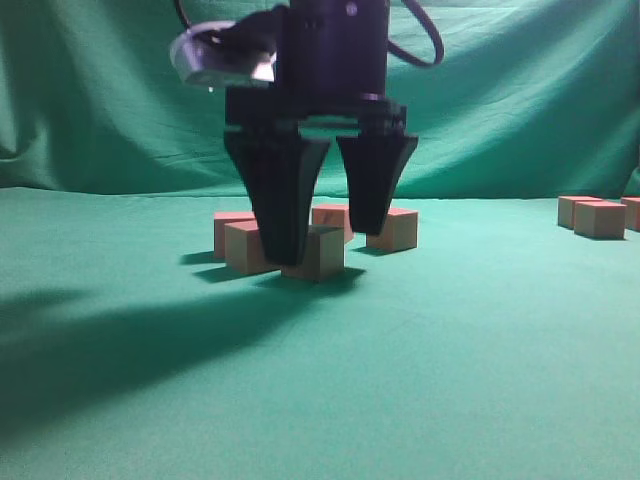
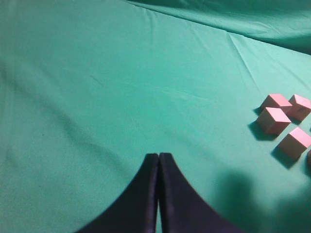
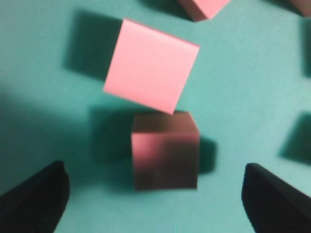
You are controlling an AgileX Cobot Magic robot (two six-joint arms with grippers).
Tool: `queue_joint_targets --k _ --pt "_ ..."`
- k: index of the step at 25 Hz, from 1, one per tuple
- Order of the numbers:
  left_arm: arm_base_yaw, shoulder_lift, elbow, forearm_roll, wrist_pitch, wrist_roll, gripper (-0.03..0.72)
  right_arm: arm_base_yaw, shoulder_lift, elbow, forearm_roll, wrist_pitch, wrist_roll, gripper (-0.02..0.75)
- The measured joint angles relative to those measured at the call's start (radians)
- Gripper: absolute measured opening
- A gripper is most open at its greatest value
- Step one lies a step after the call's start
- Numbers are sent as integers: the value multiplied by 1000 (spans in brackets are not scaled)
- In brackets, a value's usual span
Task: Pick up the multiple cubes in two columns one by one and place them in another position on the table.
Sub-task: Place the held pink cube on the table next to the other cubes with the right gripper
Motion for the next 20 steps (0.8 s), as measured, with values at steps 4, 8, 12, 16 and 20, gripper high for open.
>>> queue_joint_targets --k 4,8,12,16,20 --pt "0 0 0 0 0 0 0 0 0 -116 -25 106 14 659" --pt "0 0 0 0 0 0 0 0 -32 -194 -69 114 80 659" --pt "0 0 0 0 0 0 0 0 -123 -203 -165 129 138 619" --pt "0 0 0 0 0 0 0 -16 -239 -205 -283 134 242 544" --pt "0 0 0 0 0 0 0 -103 -332 -195 -296 136 307 504"
